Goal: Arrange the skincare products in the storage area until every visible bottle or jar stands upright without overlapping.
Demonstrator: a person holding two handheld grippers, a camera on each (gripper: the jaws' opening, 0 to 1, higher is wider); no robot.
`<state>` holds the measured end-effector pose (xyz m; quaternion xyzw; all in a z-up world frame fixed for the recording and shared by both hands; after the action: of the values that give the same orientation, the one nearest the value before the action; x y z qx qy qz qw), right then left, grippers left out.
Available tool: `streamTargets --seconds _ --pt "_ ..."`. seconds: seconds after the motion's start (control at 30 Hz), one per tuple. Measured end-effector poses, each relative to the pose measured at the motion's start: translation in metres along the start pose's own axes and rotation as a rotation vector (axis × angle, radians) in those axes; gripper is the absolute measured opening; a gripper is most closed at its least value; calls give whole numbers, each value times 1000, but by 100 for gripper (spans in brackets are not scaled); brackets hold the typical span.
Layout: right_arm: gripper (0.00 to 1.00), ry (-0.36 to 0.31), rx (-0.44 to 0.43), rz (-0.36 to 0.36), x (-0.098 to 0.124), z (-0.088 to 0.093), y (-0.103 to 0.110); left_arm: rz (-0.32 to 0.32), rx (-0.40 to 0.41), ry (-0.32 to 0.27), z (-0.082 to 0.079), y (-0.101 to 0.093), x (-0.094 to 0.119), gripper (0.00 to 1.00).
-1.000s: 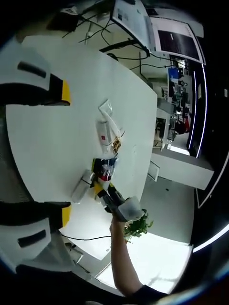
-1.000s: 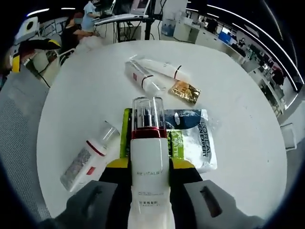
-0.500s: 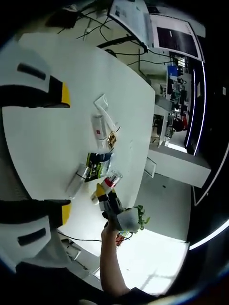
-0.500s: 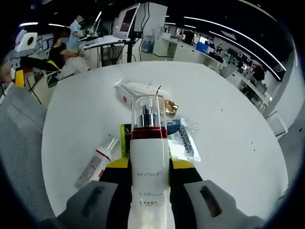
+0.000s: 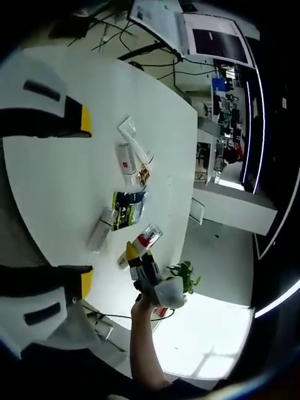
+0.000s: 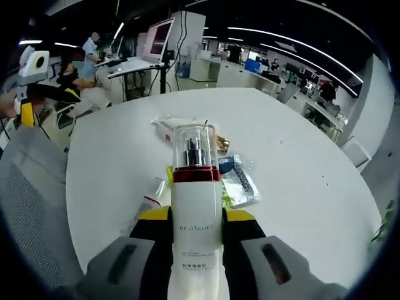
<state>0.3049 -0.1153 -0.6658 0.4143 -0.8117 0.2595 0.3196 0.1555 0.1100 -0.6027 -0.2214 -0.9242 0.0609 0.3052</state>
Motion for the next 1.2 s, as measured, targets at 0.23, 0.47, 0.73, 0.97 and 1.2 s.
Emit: streamTargets --seconds 0.23,0.47,0.73,0.97,1.2 --pt "29 -40 -19 25 21 -7 8 30 -30 -15 -10 -12 -2 86" --pt "29 -123 -84 55 45 -16 22 90 -28 -46 -26 -34 -1 88" --pt "29 -174 -127 77 62 -24 42 148 -25 -73 -39 -55 -10 93" --pt "29 -225 -139 101 73 -29 64 226 -47 -68 -48 -80 -24 95" --pt "29 -249 -153 105 77 -34 77 279 -46 -71 -58 -92 -32 95"
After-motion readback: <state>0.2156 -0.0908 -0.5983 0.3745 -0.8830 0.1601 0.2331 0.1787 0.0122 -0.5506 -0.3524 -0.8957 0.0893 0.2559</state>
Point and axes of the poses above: the point that each gripper's makers call its tool centre point, and the gripper's own axes: x roughly backward along the fingers, y roughly to its left, z roughly out of its underside, the point moved 3 cm from there along x, roughly backward along the fingers, and after that the axes turned 6 degrees about y, right-handed, at the moved point
